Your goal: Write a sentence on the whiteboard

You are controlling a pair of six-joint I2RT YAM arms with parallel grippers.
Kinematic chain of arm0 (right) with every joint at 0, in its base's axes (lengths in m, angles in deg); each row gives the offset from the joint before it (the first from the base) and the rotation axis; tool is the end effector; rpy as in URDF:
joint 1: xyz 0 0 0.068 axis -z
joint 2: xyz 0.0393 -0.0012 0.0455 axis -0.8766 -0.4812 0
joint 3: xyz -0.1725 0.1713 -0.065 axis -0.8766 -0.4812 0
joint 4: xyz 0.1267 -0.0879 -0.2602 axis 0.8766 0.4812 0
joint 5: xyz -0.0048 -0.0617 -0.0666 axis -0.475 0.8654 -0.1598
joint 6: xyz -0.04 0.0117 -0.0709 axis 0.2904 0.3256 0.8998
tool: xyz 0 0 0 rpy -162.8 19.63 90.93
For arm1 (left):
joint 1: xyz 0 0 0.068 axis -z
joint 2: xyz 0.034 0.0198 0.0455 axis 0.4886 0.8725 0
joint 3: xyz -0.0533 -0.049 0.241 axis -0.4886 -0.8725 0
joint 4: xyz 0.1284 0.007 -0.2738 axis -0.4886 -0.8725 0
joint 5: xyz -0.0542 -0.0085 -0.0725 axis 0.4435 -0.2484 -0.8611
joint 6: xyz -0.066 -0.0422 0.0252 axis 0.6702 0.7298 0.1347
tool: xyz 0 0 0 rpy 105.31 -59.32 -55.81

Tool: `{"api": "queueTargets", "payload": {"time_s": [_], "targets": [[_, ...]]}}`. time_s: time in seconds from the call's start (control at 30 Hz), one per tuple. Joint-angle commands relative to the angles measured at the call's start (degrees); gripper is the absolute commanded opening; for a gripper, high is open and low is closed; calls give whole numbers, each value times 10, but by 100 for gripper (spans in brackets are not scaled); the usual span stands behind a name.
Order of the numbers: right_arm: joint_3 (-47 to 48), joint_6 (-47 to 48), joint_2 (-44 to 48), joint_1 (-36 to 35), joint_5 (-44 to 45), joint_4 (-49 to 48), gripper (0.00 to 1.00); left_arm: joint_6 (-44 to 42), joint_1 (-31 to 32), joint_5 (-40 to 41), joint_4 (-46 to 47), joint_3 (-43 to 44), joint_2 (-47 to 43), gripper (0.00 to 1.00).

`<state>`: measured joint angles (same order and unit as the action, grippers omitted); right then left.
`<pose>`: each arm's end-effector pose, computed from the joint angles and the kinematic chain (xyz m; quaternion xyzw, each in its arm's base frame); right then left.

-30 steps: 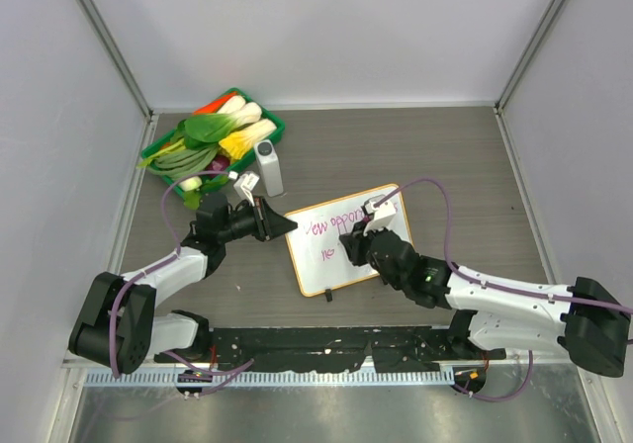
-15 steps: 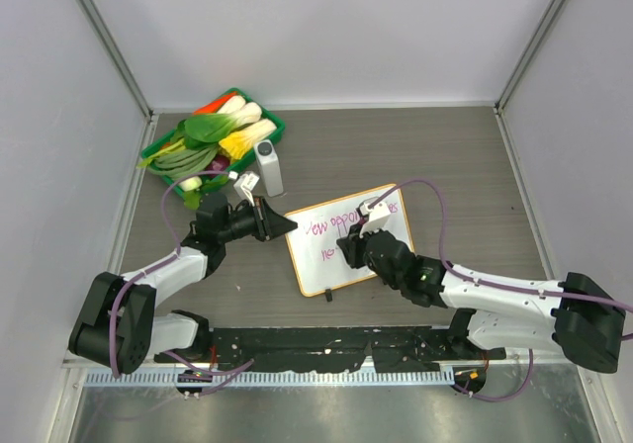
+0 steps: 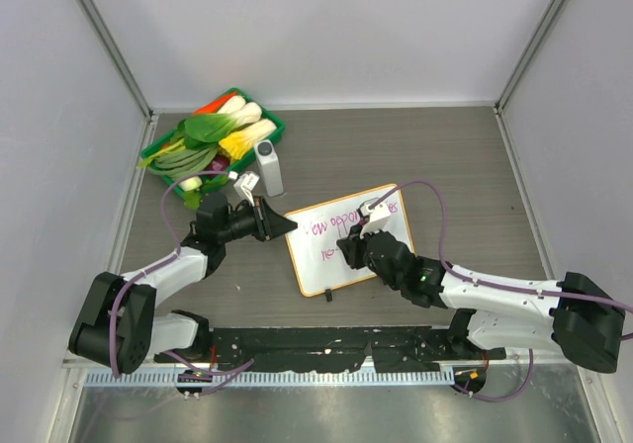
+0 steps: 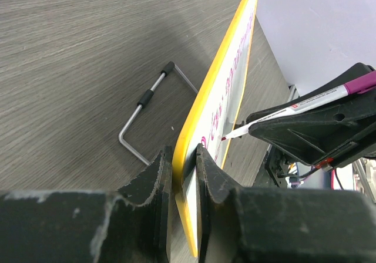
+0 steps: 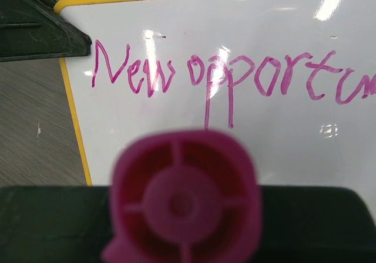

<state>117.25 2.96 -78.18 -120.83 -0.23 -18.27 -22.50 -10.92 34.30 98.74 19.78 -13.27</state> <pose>0.1809 0.2505 0.1579 -0.1277 0.8158 0.2362 0.5123 0.2756 -0.1401 0.1336 0.0784 0.7807 -0.5035 0.3618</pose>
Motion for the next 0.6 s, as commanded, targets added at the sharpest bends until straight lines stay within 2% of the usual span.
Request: {"api": "queueTargets", "payload": {"time_s": [0.0,0.3,0.57], "targets": [[-17,-11,5,4,-2,11,1,-45,5,27,-15,1,3,0],[-43,-24,13,4,-11,17,1,-45,5,27,-15,1,3,0],[-24,-14,25,4,35,21,1,-46,5,28,-15,1,2,0]]}}
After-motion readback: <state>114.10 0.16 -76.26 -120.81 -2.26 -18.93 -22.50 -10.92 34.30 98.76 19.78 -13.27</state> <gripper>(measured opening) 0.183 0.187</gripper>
